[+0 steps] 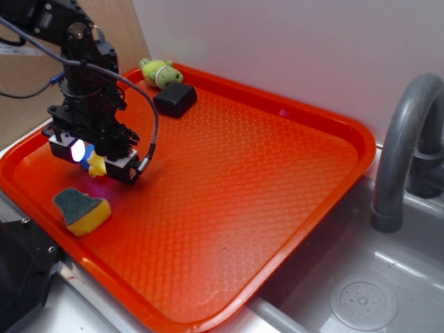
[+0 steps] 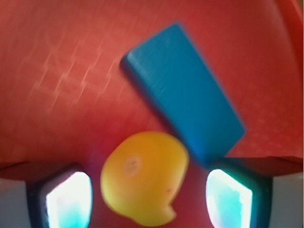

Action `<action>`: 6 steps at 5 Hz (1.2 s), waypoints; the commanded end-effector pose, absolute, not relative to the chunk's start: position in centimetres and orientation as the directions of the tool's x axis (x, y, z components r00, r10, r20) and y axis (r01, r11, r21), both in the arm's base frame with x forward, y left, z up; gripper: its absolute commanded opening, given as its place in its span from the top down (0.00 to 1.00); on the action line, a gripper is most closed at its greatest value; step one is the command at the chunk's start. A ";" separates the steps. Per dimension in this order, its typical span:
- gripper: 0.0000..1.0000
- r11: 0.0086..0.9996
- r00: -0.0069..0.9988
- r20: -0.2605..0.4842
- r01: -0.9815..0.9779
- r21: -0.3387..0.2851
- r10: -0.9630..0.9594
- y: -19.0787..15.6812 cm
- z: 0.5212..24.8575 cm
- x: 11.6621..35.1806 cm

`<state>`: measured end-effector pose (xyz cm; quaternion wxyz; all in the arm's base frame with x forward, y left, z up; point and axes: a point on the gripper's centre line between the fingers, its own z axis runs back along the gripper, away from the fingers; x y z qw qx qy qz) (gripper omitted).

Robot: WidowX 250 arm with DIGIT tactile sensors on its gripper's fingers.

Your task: Grab the yellow duck.

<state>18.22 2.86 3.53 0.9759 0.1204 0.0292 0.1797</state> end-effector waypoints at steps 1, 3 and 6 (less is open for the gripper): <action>1.00 0.898 0.927 0.019 -0.367 0.243 0.374 2.7 3.2 18.2; 1.00 0.908 0.942 -0.002 -0.322 0.269 0.335 2.6 4.9 19.3; 1.00 0.982 0.977 0.124 -0.182 0.055 0.175 -3.2 17.7 21.6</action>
